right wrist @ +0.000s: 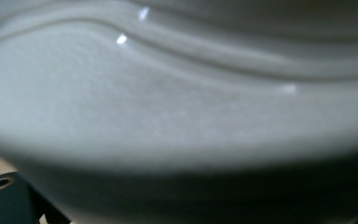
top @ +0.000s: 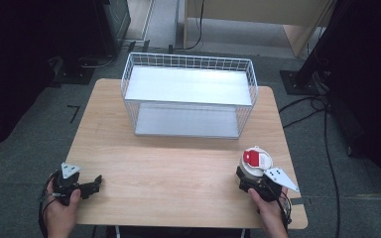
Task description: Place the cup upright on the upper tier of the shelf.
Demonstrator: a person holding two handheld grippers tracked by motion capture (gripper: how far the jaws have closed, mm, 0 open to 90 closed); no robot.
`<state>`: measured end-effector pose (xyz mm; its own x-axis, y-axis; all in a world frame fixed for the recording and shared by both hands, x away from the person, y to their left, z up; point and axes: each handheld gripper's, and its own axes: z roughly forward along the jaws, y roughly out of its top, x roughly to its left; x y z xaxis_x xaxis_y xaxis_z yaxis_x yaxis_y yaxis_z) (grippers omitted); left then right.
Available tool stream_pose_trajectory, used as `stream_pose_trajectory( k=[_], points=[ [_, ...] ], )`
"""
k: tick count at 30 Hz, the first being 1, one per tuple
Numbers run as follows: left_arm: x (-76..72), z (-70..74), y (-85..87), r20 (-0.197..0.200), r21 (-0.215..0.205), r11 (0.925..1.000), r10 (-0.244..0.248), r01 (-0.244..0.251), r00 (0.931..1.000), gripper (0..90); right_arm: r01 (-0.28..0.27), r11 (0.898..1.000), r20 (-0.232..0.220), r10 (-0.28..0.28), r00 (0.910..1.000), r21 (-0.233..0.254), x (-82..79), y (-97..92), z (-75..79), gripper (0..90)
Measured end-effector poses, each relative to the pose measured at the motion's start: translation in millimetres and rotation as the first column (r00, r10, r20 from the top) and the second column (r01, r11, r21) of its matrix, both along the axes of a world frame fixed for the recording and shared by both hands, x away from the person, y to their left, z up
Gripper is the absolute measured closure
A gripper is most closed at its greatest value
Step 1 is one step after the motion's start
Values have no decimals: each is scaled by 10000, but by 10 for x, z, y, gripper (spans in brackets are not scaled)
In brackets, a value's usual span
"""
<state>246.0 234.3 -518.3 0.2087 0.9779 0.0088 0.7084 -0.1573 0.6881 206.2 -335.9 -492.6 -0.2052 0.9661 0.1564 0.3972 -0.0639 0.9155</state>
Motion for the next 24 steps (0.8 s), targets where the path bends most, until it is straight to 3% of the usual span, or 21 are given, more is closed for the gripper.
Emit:
stream_pose_trajectory(
  k=[2,6,10,12,24],
  points=[
    [0,0,1,-4,4,10000,-5,5,10000,20,-260,9993,-53,262,9996,269,-2,9,16,85],
    [0,0,1,-1,0,10000,-1,1,10000,20,-512,9986,125,510,9986,120,-39,62,57,86],
    [0,1,2,-5,6,10000,-5,5,10000,20,-878,9955,254,869,9959,364,-63,126,140,86],
    [0,0,1,-3,-1,10000,-4,4,10000,20,-1029,9946,367,1023,9941,164,-43,194,216,86],
    [0,0,2,-5,4,10000,-7,7,10000,20,-1289,9916,672,1280,9895,98,158,382,560,87]
  ],
)
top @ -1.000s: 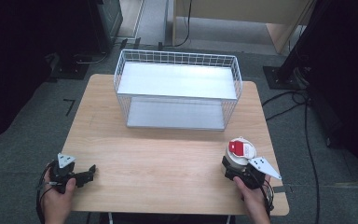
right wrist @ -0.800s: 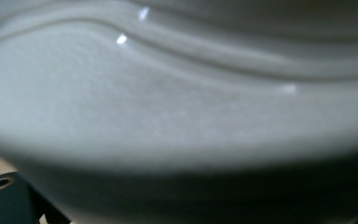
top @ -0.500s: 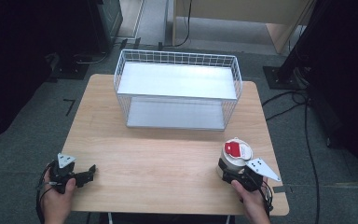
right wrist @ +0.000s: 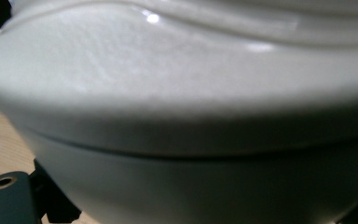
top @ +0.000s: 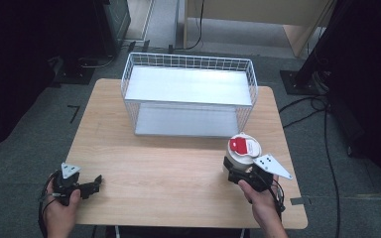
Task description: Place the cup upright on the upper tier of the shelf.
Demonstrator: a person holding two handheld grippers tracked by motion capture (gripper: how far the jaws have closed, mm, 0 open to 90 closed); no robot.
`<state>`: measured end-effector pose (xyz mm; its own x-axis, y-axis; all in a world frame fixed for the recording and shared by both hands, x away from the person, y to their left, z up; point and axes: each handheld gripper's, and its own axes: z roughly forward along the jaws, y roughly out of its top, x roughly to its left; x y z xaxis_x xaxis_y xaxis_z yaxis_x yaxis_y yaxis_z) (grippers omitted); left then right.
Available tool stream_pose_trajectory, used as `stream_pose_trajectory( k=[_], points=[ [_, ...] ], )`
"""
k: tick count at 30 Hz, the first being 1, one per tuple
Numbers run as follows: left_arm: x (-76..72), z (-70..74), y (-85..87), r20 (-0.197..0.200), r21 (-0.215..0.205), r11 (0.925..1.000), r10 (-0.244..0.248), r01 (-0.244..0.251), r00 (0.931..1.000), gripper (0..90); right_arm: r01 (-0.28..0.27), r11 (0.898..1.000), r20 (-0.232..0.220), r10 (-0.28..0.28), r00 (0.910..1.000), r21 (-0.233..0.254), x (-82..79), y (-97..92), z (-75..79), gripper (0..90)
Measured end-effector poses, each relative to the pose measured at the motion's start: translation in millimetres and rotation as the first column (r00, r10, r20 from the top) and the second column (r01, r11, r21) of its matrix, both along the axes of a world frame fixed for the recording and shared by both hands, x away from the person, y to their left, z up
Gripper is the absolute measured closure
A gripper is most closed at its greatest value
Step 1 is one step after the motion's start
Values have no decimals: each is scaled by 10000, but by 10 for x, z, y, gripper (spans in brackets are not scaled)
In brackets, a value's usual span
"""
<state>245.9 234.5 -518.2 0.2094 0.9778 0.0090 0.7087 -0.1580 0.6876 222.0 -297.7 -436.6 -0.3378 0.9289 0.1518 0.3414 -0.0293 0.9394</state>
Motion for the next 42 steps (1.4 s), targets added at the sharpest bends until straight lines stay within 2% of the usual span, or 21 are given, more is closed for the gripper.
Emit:
stream_pose_trajectory(
  k=[4,8,13,14,20,22,25,26,27,31,39,42],
  points=[
    [0,0,0,-3,4,10000,-4,4,10000,20,87,9999,117,-89,9999,107,87,76,121,87],
    [-1,0,1,-7,15,10000,-9,9,10000,20,386,9986,24,-387,9992,349,169,149,243,87],
    [0,-1,1,22,9,10000,3,-3,10000,20,270,9991,510,-286,9983,317,292,295,523,88],
    [0,-1,1,22,9,10000,3,-3,10000,20,270,9991,510,-286,9983,317,292,295,523,88],
    [0,0,3,29,-7,10000,-9,9,10000,20,159,9996,994,-182,9949,229,446,423,783,88],
    [0,0,3,20,9,10000,-10,10,10000,20,167,9997,1072,-188,9941,202,470,437,815,88],
    [0,0,1,10,8,10000,-2,2,10000,20,246,9997,1442,-256,9892,90,554,498,941,88],
    [0,0,2,11,15,10000,-8,8,10000,20,246,9997,1442,-256,9892,90,554,498,941,88],
    [1,0,2,13,18,10000,-8,8,10000,21,303,9995,1687,-306,9852,42,599,520,997,88],
    [1,0,2,19,13,10000,-11,11,10000,20,359,9992,1951,-388,9800,184,678,551,1100,88],
    [0,0,1,14,10,10000,-4,4,10000,20,465,9987,2320,-503,9714,218,809,603,1229,88],
    [0,-1,1,23,13,10000,0,0,10000,20,508,9983,2386,-563,9695,291,915,620,1302,88]
  ],
)
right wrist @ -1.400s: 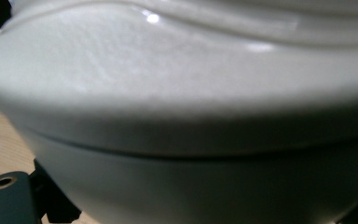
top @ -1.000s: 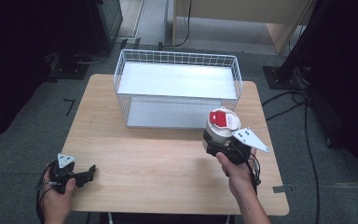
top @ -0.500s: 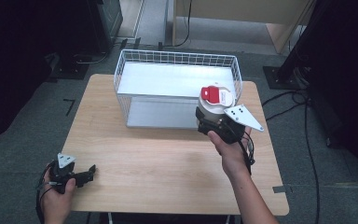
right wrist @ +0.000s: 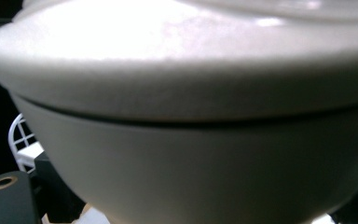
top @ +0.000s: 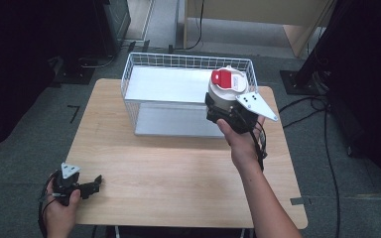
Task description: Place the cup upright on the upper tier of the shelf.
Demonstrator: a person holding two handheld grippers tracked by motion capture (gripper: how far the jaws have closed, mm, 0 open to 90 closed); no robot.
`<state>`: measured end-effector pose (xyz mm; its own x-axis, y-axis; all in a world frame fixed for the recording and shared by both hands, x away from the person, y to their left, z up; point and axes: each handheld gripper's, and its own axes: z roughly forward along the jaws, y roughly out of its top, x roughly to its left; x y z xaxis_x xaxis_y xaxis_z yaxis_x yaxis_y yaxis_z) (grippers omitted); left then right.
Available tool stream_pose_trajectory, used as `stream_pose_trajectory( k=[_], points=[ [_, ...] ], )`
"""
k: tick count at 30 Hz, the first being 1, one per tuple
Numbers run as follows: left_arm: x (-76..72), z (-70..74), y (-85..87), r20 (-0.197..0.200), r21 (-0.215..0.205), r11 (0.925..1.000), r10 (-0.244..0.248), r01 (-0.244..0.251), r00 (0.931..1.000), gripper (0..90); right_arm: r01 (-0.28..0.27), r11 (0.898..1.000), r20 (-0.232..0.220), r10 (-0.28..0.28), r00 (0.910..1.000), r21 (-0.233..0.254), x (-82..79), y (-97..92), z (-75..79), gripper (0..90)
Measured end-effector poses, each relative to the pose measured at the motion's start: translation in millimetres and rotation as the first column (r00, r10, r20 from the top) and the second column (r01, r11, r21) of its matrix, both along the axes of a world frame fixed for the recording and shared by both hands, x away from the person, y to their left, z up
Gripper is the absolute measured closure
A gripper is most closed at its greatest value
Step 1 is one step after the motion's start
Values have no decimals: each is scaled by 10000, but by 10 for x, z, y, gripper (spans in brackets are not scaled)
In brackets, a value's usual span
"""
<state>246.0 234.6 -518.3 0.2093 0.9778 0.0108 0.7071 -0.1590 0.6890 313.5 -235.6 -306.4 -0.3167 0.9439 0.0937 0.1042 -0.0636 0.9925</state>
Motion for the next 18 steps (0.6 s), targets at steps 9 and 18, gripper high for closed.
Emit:
stream_pose_trajectory(
  k=[9,18],
  points=[
    [0,0,0,5,-8,10000,3,-3,10000,20,208,9994,19,-208,9998,-271,245,65,135,88],
    [0,0,3,11,-8,10000,-13,13,10000,20,601,9969,25,-600,9982,-511,549,117,192,88]
  ],
)
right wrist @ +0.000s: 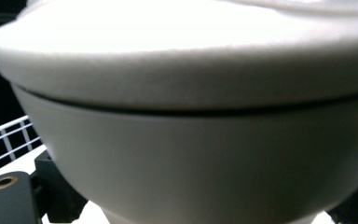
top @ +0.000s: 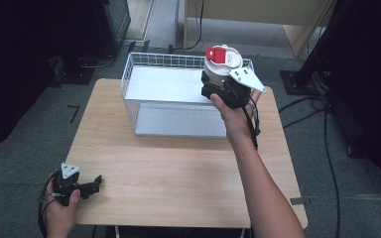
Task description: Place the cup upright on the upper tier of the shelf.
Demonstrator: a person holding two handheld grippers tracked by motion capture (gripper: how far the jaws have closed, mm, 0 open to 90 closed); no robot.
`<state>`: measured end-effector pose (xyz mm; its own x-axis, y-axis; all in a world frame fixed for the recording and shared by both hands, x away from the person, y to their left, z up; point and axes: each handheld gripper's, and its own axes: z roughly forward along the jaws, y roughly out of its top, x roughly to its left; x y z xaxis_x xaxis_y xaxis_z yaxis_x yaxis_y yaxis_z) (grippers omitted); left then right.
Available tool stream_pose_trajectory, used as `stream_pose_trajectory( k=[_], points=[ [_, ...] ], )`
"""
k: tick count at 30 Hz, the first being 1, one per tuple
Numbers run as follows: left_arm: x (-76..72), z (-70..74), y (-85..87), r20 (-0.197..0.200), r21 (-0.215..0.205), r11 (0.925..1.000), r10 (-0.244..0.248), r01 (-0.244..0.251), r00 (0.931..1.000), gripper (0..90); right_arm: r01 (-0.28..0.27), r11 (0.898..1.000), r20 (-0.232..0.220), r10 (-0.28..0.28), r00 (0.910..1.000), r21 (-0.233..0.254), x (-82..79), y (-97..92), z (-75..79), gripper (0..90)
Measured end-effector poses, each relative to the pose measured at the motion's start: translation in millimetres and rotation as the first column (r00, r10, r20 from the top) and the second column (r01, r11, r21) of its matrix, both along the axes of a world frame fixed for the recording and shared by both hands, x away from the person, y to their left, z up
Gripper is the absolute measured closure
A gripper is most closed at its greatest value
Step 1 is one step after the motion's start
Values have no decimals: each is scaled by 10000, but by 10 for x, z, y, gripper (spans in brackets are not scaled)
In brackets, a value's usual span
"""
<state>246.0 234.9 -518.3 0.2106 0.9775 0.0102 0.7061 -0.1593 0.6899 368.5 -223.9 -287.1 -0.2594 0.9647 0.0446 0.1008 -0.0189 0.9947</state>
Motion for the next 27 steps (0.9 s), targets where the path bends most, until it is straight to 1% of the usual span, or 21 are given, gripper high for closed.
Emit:
stream_pose_trajectory(
  k=[2,3,4,5,6,7,8,11,13,14,15,16,21,23,25,27],
  points=[
    [0,-1,-2,15,-19,10000,14,-14,10000,20,147,9999,-73,-147,9999,-23,70,3,8,88],
    [0,-1,-2,10,-15,10000,11,-11,10000,20,241,9997,-123,-241,9996,20,144,-9,19,88],
    [0,-1,-2,10,-15,10000,11,-11,10000,20,241,9997,-123,-241,9996,20,144,-9,19,88],
    [0,0,-1,-5,-7,10000,6,-6,10000,20,347,9994,-201,-345,9992,71,214,-17,28,88],
    [0,0,-1,2,-14,10000,9,-9,10000,20,347,9994,-201,-345,9992,71,214,-17,28,88],
    [0,0,-1,3,-21,10000,11,-11,10000,20,410,9991,-221,-409,9989,50,250,-19,30,88],
    [0,0,-1,0,-26,10000,13,-13,10000,20,469,9989,-291,-468,9985,29,323,-23,26,88],
    [0,0,-2,-1,-37,10000,12,-12,10000,20,473,9989,-382,-471,9982,61,366,-21,15,88],
    [0,0,-1,-4,-35,10000,10,-10,10000,20,431,9990,-485,-426,9979,98,409,-13,-11,88],
    [-1,0,-1,-9,-33,10000,7,-7,10000,20,374,9992,-615,-365,9974,132,448,-6,-45,88],
    [-1,0,-1,-11,-36,10000,8,-8,10000,20,374,9992,-615,-365,9974,132,448,-6,-45,88],
    [-1,0,0,-8,-42,10000,7,-8,10000,20,378,9992,-734,-368,9966,112,488,-3,-80,88],
    [-1,0,0,-9,-38,10000,9,-9,10000,20,330,9994,-916,-335,9952,-66,575,-20,-127,88],
    [-1,0,-1,-12,-33,10000,6,-6,10000,20,321,9995,-974,-321,9947,-18,590,-28,-132,88],
    [-1,0,-1,-12,-28,10000,6,-6,10000,20,334,9994,-1055,-318,9939,132,627,-49,-153,88],
    [-1,0,0,-10,-38,10000,8,-8,10000,20,337,9994,-1085,-324,9936,103,635,-49,-162,88]
  ],
)
